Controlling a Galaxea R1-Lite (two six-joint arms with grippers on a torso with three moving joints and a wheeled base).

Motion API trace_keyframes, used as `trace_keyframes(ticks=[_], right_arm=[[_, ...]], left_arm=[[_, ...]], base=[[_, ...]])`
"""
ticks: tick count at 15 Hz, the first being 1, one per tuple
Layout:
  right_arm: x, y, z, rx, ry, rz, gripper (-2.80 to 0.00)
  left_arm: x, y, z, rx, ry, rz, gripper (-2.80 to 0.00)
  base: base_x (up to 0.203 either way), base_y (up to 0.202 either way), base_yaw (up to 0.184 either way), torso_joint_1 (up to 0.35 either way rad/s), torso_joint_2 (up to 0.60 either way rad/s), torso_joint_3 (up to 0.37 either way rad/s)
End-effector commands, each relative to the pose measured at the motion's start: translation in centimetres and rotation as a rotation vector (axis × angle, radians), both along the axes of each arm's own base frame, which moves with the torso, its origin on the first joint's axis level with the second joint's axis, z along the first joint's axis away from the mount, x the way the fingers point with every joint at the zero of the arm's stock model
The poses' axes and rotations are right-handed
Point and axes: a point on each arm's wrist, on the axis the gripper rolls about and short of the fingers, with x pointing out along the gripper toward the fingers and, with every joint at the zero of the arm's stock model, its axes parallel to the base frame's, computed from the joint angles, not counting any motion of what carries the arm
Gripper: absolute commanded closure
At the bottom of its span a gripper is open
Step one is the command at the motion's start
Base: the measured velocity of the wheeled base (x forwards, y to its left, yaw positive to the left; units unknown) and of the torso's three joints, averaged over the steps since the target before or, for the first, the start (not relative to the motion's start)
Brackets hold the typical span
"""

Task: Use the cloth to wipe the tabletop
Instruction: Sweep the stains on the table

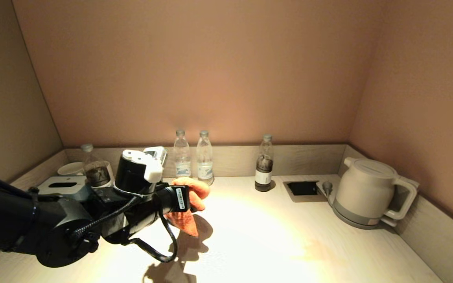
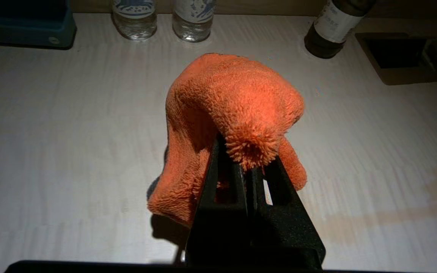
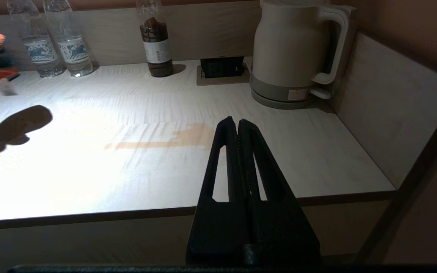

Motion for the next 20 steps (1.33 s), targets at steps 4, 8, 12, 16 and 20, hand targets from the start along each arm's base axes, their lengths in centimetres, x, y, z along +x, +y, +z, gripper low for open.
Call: trace_keyframes(ticks=[4, 8, 12, 16, 20], right_arm=[[0.0, 0.0, 0.0, 0.001, 0.001, 0.0, 0.0], [0.0, 0.0, 0.0, 0.001, 0.001, 0.0, 0.0], [0.0, 0.0, 0.0, 0.001, 0.001, 0.0, 0.0], [0.0, 0.0, 0.0, 0.001, 0.001, 0.0, 0.0], [0.0, 0.0, 0.0, 0.0, 0.001, 0.0, 0.0]], left_arm=[[-0.9, 1.8, 1.4, 0.071, 0.091, 0.007, 0.0], [-0.3, 1.4, -1.7, 0.192, 0.269, -0.009, 0.0], [3.2, 2.3, -4.8, 0.253, 0.359, 0.082, 0.0], [6.5, 2.9, -5.1, 0.153, 0.252, 0.164, 0.0], [8.5, 2.5, -6.4, 0.138, 0.167, 0.271, 0.0]], base=[[0.0, 0.0, 0.0, 0.0, 0.0, 0.0], [0.0, 0.0, 0.0, 0.0, 0.0, 0.0], [0.0, 0.0, 0.0, 0.0, 0.0, 0.0], [0.0, 0.0, 0.0, 0.0, 0.0, 0.0], [0.0, 0.0, 0.0, 0.0, 0.0, 0.0]])
